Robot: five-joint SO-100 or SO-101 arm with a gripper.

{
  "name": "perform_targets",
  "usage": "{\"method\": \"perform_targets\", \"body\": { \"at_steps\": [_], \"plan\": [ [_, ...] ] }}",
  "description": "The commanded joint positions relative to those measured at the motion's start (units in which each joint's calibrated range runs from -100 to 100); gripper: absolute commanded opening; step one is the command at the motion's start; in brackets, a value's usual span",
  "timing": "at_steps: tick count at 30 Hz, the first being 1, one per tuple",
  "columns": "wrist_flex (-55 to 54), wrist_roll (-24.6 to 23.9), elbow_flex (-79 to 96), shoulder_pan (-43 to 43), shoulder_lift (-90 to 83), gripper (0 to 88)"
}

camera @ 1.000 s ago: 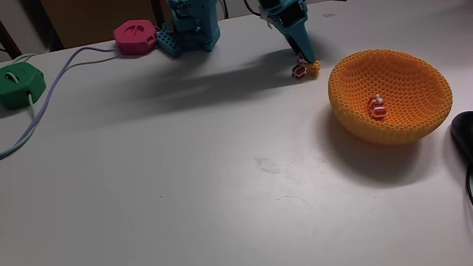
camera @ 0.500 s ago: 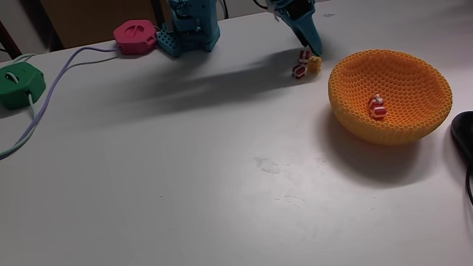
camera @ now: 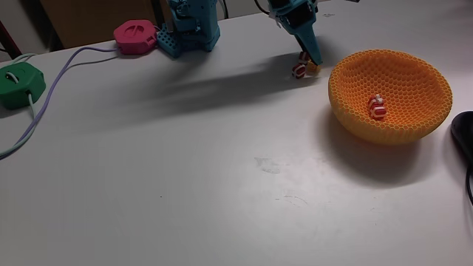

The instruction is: Place cube pieces into the yellow basket

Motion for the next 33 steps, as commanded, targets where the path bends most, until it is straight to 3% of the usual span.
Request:
{"method": "perform_targets", "body": {
  "at_steps": [1,24,33],
  "plan": [
    [-1.1,-0.4,-4.8,0.7,3.2,28.5],
    [-0.3,-2.2,-4.6,6.8,8.8,22.8],
    [-1.7,-2.6,-4.6,7.8,8.9,3.3]
  ]
}}
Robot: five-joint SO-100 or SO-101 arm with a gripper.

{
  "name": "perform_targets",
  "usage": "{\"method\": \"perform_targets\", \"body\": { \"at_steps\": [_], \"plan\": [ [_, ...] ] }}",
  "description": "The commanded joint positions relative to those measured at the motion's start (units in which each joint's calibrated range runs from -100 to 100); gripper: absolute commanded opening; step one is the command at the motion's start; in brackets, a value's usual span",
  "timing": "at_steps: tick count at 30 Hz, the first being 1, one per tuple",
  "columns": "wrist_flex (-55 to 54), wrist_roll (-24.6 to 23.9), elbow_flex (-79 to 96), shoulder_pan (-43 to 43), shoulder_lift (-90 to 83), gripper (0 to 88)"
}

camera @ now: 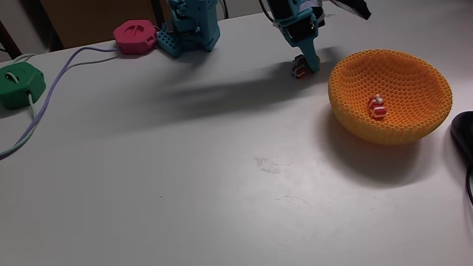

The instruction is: Place cube pieces into the yellow basket

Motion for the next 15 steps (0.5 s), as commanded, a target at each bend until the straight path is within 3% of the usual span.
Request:
{"method": "perform_targets", "body": {
  "at_steps": [1,4,11,15],
  "plan": [
    [0.2,0.4,-0.5,1.0,-0.2,1.6],
    [4.1,2.2,-4.3,0.9,-1.2,0.0],
    [35.2,11.3,-39.4,3.4,-8.3,0.0],
    [35.8,14.8,-60.8,6.5,-3.7,0.0]
  ]
}}
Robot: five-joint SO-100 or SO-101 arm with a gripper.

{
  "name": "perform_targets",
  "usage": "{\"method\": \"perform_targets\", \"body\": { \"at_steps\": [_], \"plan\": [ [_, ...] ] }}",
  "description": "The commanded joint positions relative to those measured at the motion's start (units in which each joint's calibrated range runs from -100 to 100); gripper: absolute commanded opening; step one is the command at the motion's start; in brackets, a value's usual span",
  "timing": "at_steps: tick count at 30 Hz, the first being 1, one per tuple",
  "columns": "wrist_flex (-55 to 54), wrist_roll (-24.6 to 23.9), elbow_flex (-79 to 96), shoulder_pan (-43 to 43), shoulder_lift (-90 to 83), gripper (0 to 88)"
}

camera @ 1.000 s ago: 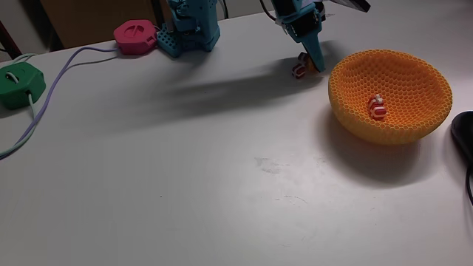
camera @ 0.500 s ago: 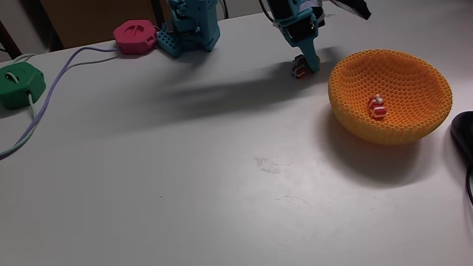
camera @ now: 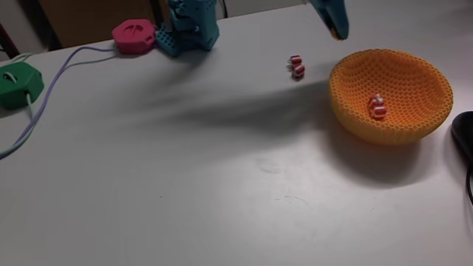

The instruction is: Place cube pieces into the yellow basket

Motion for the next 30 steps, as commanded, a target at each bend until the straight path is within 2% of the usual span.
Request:
{"method": "perform_targets", "body": {
  "at_steps": [1,2,3,4,6,10,12,14,16,18,20,22,24,28,30],
  "plan": [
    [-2.6,3.0,-21.9,2.8,2.5,0.0],
    [-7.5,3.3,-22.3,3.4,4.0,0.0],
    [-12.5,3.1,-20.8,3.8,5.2,3.7],
    [-16.6,2.9,-18.1,3.8,6.3,14.0],
    [-22.2,1.8,-13.3,3.8,8.0,21.4],
    [-22.8,1.9,-7.3,2.8,9.1,44.6],
    [-20.8,1.9,-6.0,2.2,9.0,49.4],
    [-13.9,1.4,-7.7,1.5,8.1,50.0],
    [-0.3,-0.6,-10.6,-0.2,5.8,49.0],
    [15.4,-6.0,-9.8,-4.4,1.8,46.4],
    [21.9,-12.2,-1.2,-9.9,-3.8,43.4],
    [20.7,-18.4,10.2,-15.4,-9.7,41.7],
    [14.8,-21.1,20.2,-17.7,-13.7,41.4],
    [-2.3,-20.2,33.6,-14.9,-15.1,40.8],
    [-10.2,-18.3,38.7,-12.8,-14.1,40.8]
  ]
}}
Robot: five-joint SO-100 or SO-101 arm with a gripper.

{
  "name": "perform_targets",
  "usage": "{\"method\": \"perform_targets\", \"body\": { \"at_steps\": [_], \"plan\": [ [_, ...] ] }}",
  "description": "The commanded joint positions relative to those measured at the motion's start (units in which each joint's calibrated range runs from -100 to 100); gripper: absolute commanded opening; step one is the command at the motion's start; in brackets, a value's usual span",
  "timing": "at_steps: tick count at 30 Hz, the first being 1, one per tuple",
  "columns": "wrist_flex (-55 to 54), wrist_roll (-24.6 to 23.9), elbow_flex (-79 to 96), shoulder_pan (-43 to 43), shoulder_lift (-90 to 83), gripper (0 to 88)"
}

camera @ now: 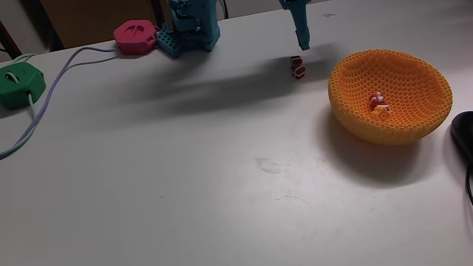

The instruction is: Place cube pieces into the yellow basket

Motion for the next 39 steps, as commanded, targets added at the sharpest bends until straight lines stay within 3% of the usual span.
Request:
{"method": "perform_targets", "body": {
  "at_steps": [1,20,33,35,39],
  "plan": [
    [-13.0,1.4,7.7,2.5,-1.8,41.1],
    [-25.9,0.8,20.0,9.0,-0.6,35.4],
    [-26.6,-1.5,21.6,7.6,-0.4,1.8],
    [-25.3,-0.1,19.8,8.3,-0.6,0.0],
    [-11.4,5.3,6.4,10.8,-0.8,0.0]
  ]
}}
